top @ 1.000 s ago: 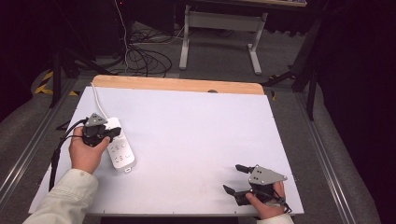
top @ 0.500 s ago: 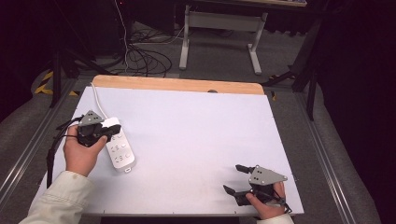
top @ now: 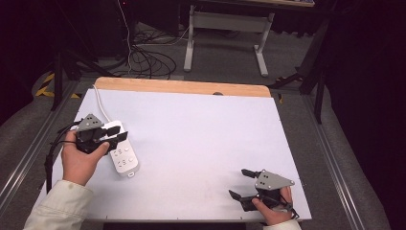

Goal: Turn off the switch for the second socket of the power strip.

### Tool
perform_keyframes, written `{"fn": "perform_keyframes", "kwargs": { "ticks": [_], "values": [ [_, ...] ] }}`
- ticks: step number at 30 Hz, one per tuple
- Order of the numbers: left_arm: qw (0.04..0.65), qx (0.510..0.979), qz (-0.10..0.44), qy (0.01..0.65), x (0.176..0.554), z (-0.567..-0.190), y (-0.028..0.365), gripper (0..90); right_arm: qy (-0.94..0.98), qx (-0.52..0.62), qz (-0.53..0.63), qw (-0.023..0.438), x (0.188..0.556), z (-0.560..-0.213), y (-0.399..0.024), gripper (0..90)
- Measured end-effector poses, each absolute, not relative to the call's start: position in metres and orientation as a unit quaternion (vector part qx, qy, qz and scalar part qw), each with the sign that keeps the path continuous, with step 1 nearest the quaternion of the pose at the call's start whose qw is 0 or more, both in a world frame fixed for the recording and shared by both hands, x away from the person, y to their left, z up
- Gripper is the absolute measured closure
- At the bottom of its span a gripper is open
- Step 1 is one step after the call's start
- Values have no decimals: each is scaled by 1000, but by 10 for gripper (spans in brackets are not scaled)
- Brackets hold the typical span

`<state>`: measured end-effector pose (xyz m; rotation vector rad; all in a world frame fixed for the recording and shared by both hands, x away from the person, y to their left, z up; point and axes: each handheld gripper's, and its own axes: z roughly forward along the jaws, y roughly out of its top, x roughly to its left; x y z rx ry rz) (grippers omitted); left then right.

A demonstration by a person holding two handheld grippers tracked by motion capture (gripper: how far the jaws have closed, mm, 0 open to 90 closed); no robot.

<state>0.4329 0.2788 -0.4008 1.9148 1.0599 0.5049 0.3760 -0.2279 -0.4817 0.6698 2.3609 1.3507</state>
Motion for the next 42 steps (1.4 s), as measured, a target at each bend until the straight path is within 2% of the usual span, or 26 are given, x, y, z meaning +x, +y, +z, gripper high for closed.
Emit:
{"fn": "perform_keyframes", "kwargs": {
  "ticks": [7,16,26,29,35,38,42],
  "values": [
    [456,766,208,402,412,-394,275,316,831,236,475,169,376,-482,-228,174],
    [496,758,205,371,383,-397,278,175,831,236,475,168,376,-482,-228,172],
    [506,761,220,340,354,-410,285,113,831,235,476,169,376,-482,-227,171],
    [508,755,232,345,346,-416,287,62,831,235,475,169,376,-482,-227,170],
    [505,757,233,344,336,-430,292,61,831,233,475,169,376,-481,-228,166],
    [508,760,244,323,334,-437,297,59,832,232,475,170,375,-481,-228,165],
    [520,757,226,324,331,-445,304,62,831,233,475,171,375,-481,-228,165]
  ]
}}
